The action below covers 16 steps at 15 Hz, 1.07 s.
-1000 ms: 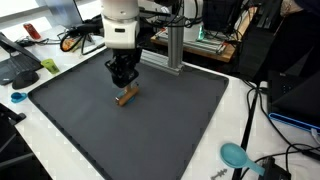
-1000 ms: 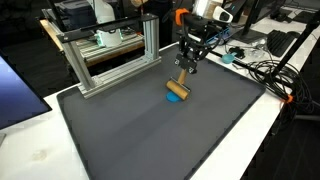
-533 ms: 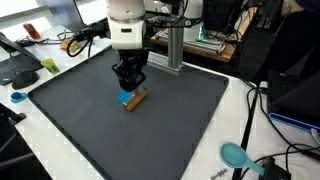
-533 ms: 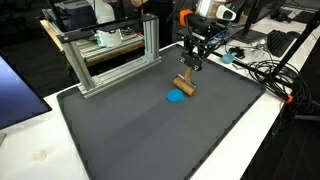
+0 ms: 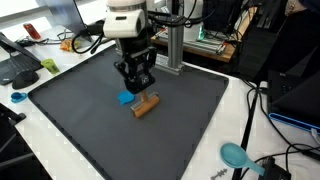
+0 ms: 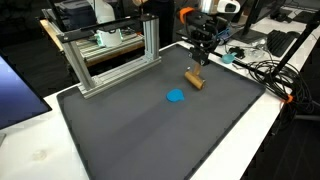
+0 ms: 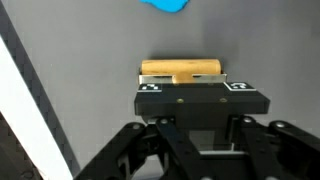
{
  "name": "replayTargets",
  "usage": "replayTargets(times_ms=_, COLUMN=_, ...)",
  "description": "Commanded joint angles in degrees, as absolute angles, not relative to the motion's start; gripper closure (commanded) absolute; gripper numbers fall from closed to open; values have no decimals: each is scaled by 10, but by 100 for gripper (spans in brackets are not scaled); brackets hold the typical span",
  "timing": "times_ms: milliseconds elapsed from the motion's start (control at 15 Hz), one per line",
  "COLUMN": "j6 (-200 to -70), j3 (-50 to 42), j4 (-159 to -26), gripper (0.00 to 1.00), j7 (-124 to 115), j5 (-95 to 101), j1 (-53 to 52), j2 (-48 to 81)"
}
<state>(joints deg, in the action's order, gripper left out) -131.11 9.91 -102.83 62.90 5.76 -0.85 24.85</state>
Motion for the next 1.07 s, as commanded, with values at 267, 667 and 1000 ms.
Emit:
replayTargets(times_ms=267, j6=-1282, j3=57, j4=-1108, gripper=78, j7=454, j5=31, j1=1, j2=111)
replayTargets(times_ms=667, j6=-1239, j3=26, j4=-1080, gripper=78, j7=277, j5=49, j1=-2, j2=116)
replayTargets(times_ms=1000, j6=-1237, j3=15, j4=-1071, gripper=78, j7=132, j5=36, j1=-2, j2=136)
